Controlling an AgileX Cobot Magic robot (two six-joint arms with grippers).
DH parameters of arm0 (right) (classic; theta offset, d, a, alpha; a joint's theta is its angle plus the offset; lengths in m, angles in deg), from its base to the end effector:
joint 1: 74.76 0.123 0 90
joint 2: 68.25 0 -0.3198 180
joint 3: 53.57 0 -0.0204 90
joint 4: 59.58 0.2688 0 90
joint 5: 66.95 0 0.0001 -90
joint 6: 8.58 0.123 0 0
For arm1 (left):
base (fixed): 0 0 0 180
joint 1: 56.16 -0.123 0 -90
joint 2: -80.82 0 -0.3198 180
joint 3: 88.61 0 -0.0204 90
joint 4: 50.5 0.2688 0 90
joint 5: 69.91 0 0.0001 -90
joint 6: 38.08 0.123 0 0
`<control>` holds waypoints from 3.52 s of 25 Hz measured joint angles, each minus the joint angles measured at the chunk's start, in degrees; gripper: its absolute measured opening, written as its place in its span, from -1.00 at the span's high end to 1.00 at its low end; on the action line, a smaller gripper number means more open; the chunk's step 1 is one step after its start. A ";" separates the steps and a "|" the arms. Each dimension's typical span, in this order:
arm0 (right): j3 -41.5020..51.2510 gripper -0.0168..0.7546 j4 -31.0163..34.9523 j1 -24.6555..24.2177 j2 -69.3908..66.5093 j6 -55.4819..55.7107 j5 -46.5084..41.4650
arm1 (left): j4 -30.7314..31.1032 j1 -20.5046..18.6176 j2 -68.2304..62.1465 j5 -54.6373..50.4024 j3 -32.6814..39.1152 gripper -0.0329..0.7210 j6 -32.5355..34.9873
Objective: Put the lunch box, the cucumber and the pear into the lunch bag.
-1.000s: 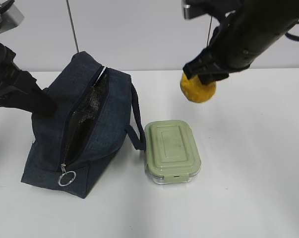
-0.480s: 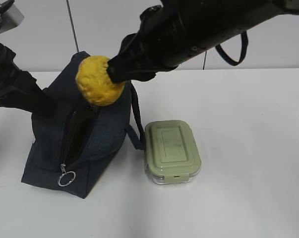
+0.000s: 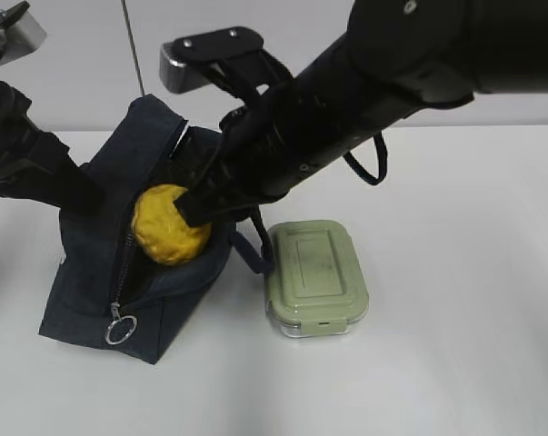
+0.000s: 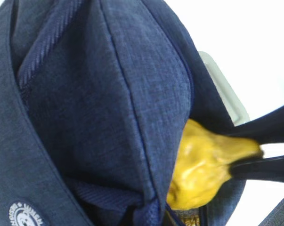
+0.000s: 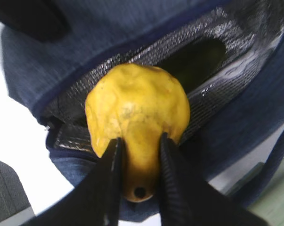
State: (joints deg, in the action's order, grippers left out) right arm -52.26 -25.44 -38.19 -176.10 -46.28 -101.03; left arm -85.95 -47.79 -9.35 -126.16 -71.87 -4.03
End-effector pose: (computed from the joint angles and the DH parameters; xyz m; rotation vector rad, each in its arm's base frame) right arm 0.3271 0.2909 0.2711 -1.0733 2.2023 0.6088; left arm 0.2932 -0.1031 0.2845 0.6144 2.5912 -0.6644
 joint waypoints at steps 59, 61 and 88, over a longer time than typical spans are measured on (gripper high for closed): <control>0.96 -0.39 17.39 -30.90 -16.16 -4.52 -23.42 | 0.17 0.00 0.00 -0.15 0.00 0.88 0.00; 0.96 -0.39 17.75 -30.90 -16.53 -4.78 -23.31 | 0.17 0.00 0.00 -0.06 0.00 0.88 0.00; 1.06 0.26 20.14 -30.90 -19.43 -6.94 -23.79 | 0.32 0.00 0.00 0.54 0.00 0.88 0.00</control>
State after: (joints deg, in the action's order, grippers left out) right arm -51.20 -5.30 -69.09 -195.53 -53.22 -124.82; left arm -85.63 -47.79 -9.35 -125.63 -71.87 -4.03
